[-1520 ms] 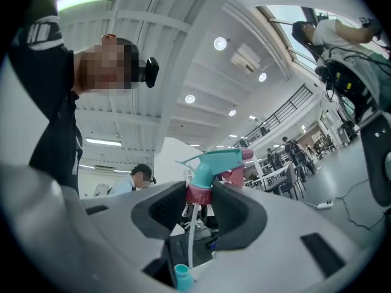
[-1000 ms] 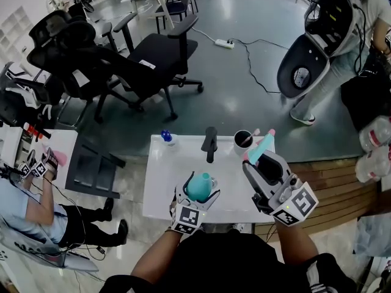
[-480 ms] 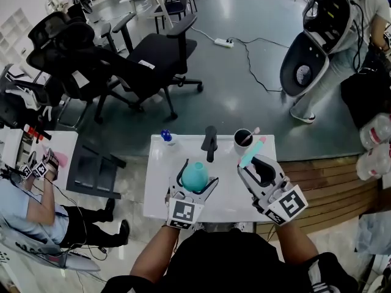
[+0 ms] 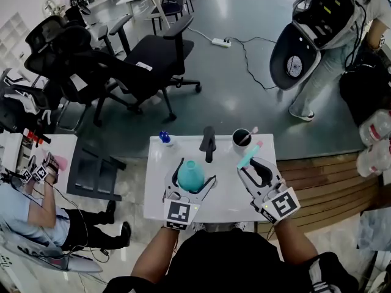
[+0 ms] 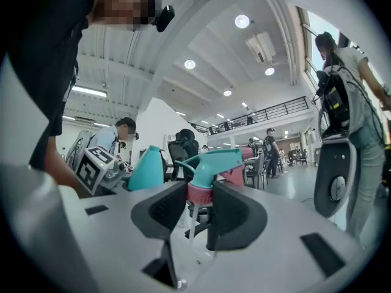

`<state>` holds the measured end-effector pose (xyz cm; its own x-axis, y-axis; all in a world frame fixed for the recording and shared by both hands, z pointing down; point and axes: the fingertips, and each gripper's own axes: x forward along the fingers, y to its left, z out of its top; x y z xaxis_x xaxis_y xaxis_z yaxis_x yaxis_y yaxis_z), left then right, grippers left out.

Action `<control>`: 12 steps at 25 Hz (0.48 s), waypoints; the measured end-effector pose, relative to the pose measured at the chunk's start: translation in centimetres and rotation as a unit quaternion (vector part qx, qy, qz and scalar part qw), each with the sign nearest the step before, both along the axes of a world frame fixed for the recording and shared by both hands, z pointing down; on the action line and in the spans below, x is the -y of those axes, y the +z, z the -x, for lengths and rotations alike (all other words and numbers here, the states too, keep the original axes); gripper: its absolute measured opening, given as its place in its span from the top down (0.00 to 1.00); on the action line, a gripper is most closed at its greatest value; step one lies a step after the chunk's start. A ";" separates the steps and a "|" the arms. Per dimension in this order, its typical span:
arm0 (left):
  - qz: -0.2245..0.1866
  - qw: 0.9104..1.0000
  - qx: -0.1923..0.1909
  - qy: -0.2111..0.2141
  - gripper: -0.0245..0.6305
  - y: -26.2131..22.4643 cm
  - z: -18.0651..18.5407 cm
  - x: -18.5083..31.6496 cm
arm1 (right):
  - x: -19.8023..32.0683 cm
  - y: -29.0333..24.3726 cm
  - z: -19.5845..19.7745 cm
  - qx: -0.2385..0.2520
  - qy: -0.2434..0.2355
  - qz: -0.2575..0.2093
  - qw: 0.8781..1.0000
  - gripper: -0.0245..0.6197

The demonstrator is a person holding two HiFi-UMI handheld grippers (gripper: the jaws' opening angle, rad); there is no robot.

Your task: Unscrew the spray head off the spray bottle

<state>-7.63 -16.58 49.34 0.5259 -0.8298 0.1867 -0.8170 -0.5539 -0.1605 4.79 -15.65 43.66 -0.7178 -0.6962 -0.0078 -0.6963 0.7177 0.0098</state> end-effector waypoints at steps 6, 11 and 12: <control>0.002 1.000 -0.010 -0.011 0.26 -0.1 0.7 0.1 | 0.8 0.8 -2.2 -0.010 0.039 0.002 0.999 0.75; 0.004 1.000 -0.016 -0.014 0.26 -0.1 0.6 0.1 | 1.2 1.1 -3.5 -0.017 0.069 0.000 0.997 0.75; 0.005 1.000 -0.017 -0.014 0.26 -0.1 0.5 0.0 | 1.2 1.1 -3.7 -0.021 0.075 -0.001 0.997 0.75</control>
<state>-8.13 -16.62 49.22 0.5094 -0.8422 0.1765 -0.8367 -0.5327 -0.1272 8.51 -16.87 44.73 -0.6049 -0.7961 0.0178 -0.7950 0.6050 0.0426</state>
